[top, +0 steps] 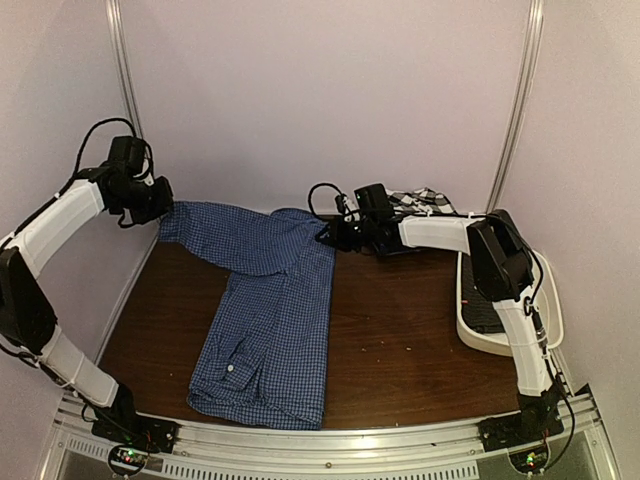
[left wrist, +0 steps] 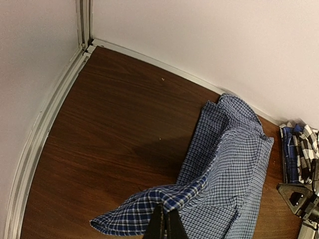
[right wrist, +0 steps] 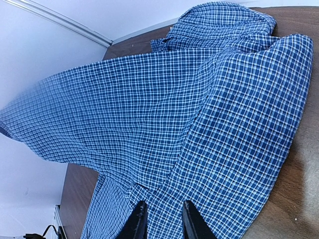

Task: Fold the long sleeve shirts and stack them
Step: Fold the sleeve of the rectangle-folded shirt.

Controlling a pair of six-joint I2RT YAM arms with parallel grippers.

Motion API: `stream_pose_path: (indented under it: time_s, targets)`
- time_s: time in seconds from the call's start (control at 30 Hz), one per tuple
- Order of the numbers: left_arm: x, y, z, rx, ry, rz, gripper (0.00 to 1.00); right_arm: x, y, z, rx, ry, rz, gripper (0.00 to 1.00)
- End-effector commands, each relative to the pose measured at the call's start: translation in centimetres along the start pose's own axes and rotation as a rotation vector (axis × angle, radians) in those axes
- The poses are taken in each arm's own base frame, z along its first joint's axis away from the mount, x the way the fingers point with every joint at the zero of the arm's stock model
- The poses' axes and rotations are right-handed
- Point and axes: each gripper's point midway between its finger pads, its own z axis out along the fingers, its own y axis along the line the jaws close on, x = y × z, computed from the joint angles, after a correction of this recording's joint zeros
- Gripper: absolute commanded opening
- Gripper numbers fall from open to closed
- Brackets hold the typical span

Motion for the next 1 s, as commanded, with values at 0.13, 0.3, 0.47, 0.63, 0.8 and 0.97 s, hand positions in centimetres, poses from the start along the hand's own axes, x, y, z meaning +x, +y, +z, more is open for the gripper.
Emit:
stream_pose_path:
  time_s: [0.13,0.3,0.47,0.63,0.8,0.97]
  targets:
    - [1.3,1.0,-1.2,-0.001,-0.001,-0.029,0.0,1.5,0.8,1.3,-0.045,0.024,0.011,0.25]
    - [2.5,1.4,-0.5,0.001,0.027,-0.028,0.0,3.1,2.8,2.4,-0.107,0.055,0.026,0.24]
    - [3.2,0.8,0.0,0.04,0.049,-0.022,0.0,4.9,5.5,3.7,-0.183,0.079,0.045,0.24]
    - [3.4,0.4,0.5,0.063,0.063,-0.007,0.0,6.2,6.9,5.3,-0.235,0.079,0.078,0.2]
    - [3.3,-0.4,0.9,0.102,0.077,0.04,0.0,6.8,7.3,7.2,-0.273,0.062,0.127,0.14]
    - [3.6,-3.0,0.7,0.239,0.1,0.104,0.0,7.3,5.0,8.9,-0.196,0.031,0.172,0.09]
